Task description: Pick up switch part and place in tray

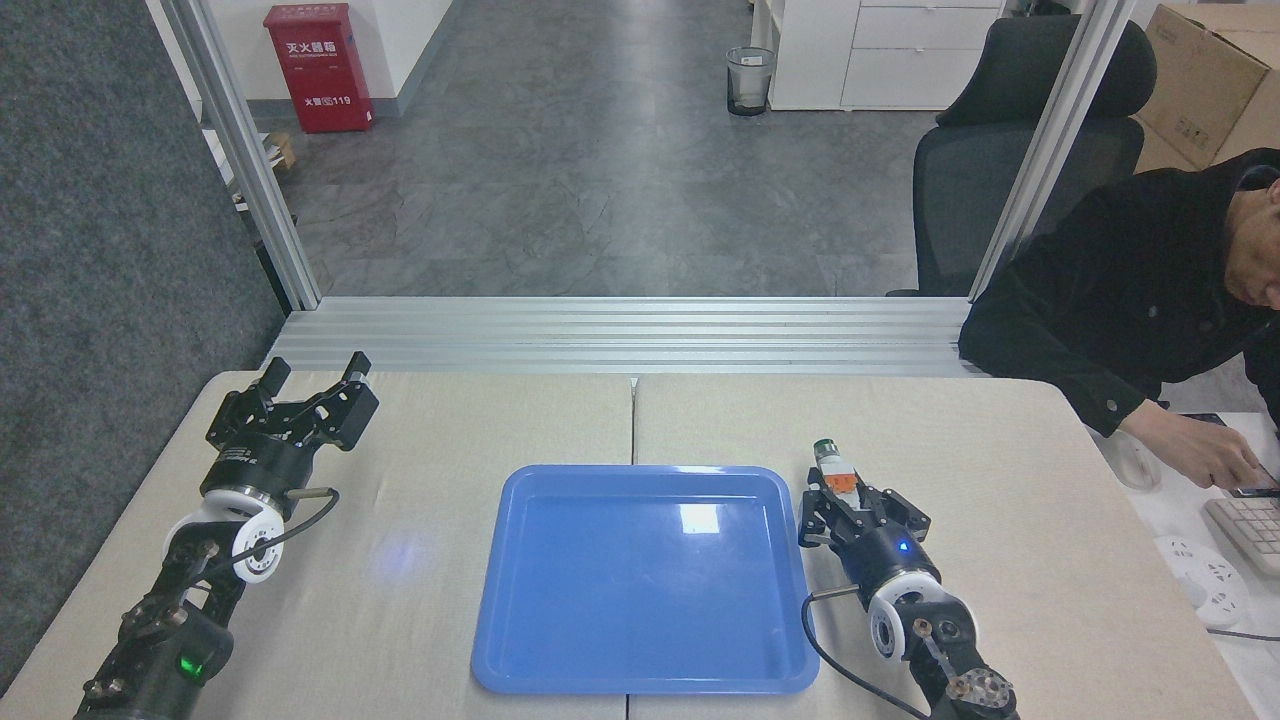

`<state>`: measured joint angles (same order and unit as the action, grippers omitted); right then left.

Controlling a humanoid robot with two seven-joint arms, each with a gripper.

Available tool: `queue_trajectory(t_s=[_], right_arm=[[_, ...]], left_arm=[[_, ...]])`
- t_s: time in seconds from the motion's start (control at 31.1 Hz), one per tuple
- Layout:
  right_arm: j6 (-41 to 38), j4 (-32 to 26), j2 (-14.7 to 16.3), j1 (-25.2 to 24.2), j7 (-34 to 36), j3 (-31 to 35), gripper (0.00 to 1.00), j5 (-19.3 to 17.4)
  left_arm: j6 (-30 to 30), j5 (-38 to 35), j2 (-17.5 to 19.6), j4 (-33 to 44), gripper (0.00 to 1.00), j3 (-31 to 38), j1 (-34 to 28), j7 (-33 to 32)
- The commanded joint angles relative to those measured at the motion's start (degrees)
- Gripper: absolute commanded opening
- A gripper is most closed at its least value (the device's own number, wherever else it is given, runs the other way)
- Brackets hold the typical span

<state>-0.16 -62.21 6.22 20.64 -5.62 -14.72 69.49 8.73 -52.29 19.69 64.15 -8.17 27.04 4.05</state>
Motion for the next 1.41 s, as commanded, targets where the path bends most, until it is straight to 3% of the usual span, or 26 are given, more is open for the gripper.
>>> queue_trajectory(t_s=[0.0,0.13,0.26,0.42,0.45,0.48,0.51,0.67,0.8,0.93,1.0,1.09,1.22,1.38], right_arm=[[-3.1,-11.7,-5.2,0.9,-1.2,-10.3,0.00,7.0],[-7.8,-12.1,-6.6,-3.0,-6.8,-13.5,0.00,11.9],[-10.0,-11.7,-7.2,-5.2,-13.4,-13.8,0.00,13.0],[-9.9,-11.0,-7.3,-5.8,-15.1,-12.7,0.01,12.9],[-9.7,-10.8,-7.4,-5.8,-14.9,-12.3,0.21,12.8],[-9.6,-10.8,-7.5,-5.7,-14.5,-11.0,0.66,12.2],[-9.7,-10.8,-7.7,-5.6,-13.9,-9.4,1.00,11.7],[-9.7,-11.1,-11.6,-4.1,-3.9,-0.5,1.00,5.0],[-9.9,-11.6,-10.7,-2.9,2.5,2.9,1.00,3.9],[-9.7,-11.7,-3.5,-2.5,7.0,9.1,1.00,3.9],[-9.7,-11.6,-1.7,-1.8,8.9,12.9,1.00,3.3],[-9.9,-11.2,0.7,-0.6,8.8,18.2,1.00,3.3],[-10.0,-10.9,7.1,-0.6,5.9,19.1,1.00,2.8],[-9.7,-11.0,7.7,-0.7,2.5,19.9,1.00,-0.3]], left_arm=[[0.0,0.0,0.0,0.0,1.00,0.0,0.0,0.0],[0.0,0.0,0.0,0.0,1.00,0.0,-0.1,0.0],[0.0,0.0,0.0,0.0,1.00,0.0,0.0,0.0],[0.1,0.0,0.0,0.0,1.00,0.0,-0.1,0.0],[0.0,0.0,0.0,0.0,1.00,0.0,-0.1,0.0],[0.0,0.0,0.0,0.0,1.00,0.0,-0.1,0.0],[0.0,0.0,0.0,0.0,1.00,0.0,-0.1,0.0],[0.1,0.0,0.0,0.0,1.00,0.0,0.0,0.0],[0.0,0.0,0.0,0.0,1.00,0.0,-0.1,0.0],[0.0,0.0,0.0,0.0,1.00,0.0,-0.1,0.0],[0.0,0.0,0.0,0.0,1.00,0.0,0.0,0.0],[0.0,0.0,0.0,0.0,1.00,0.0,0.0,0.0],[0.0,0.0,0.0,0.0,1.00,0.0,0.0,0.0],[0.0,0.0,0.0,-0.1,1.00,0.0,-0.1,0.0]])
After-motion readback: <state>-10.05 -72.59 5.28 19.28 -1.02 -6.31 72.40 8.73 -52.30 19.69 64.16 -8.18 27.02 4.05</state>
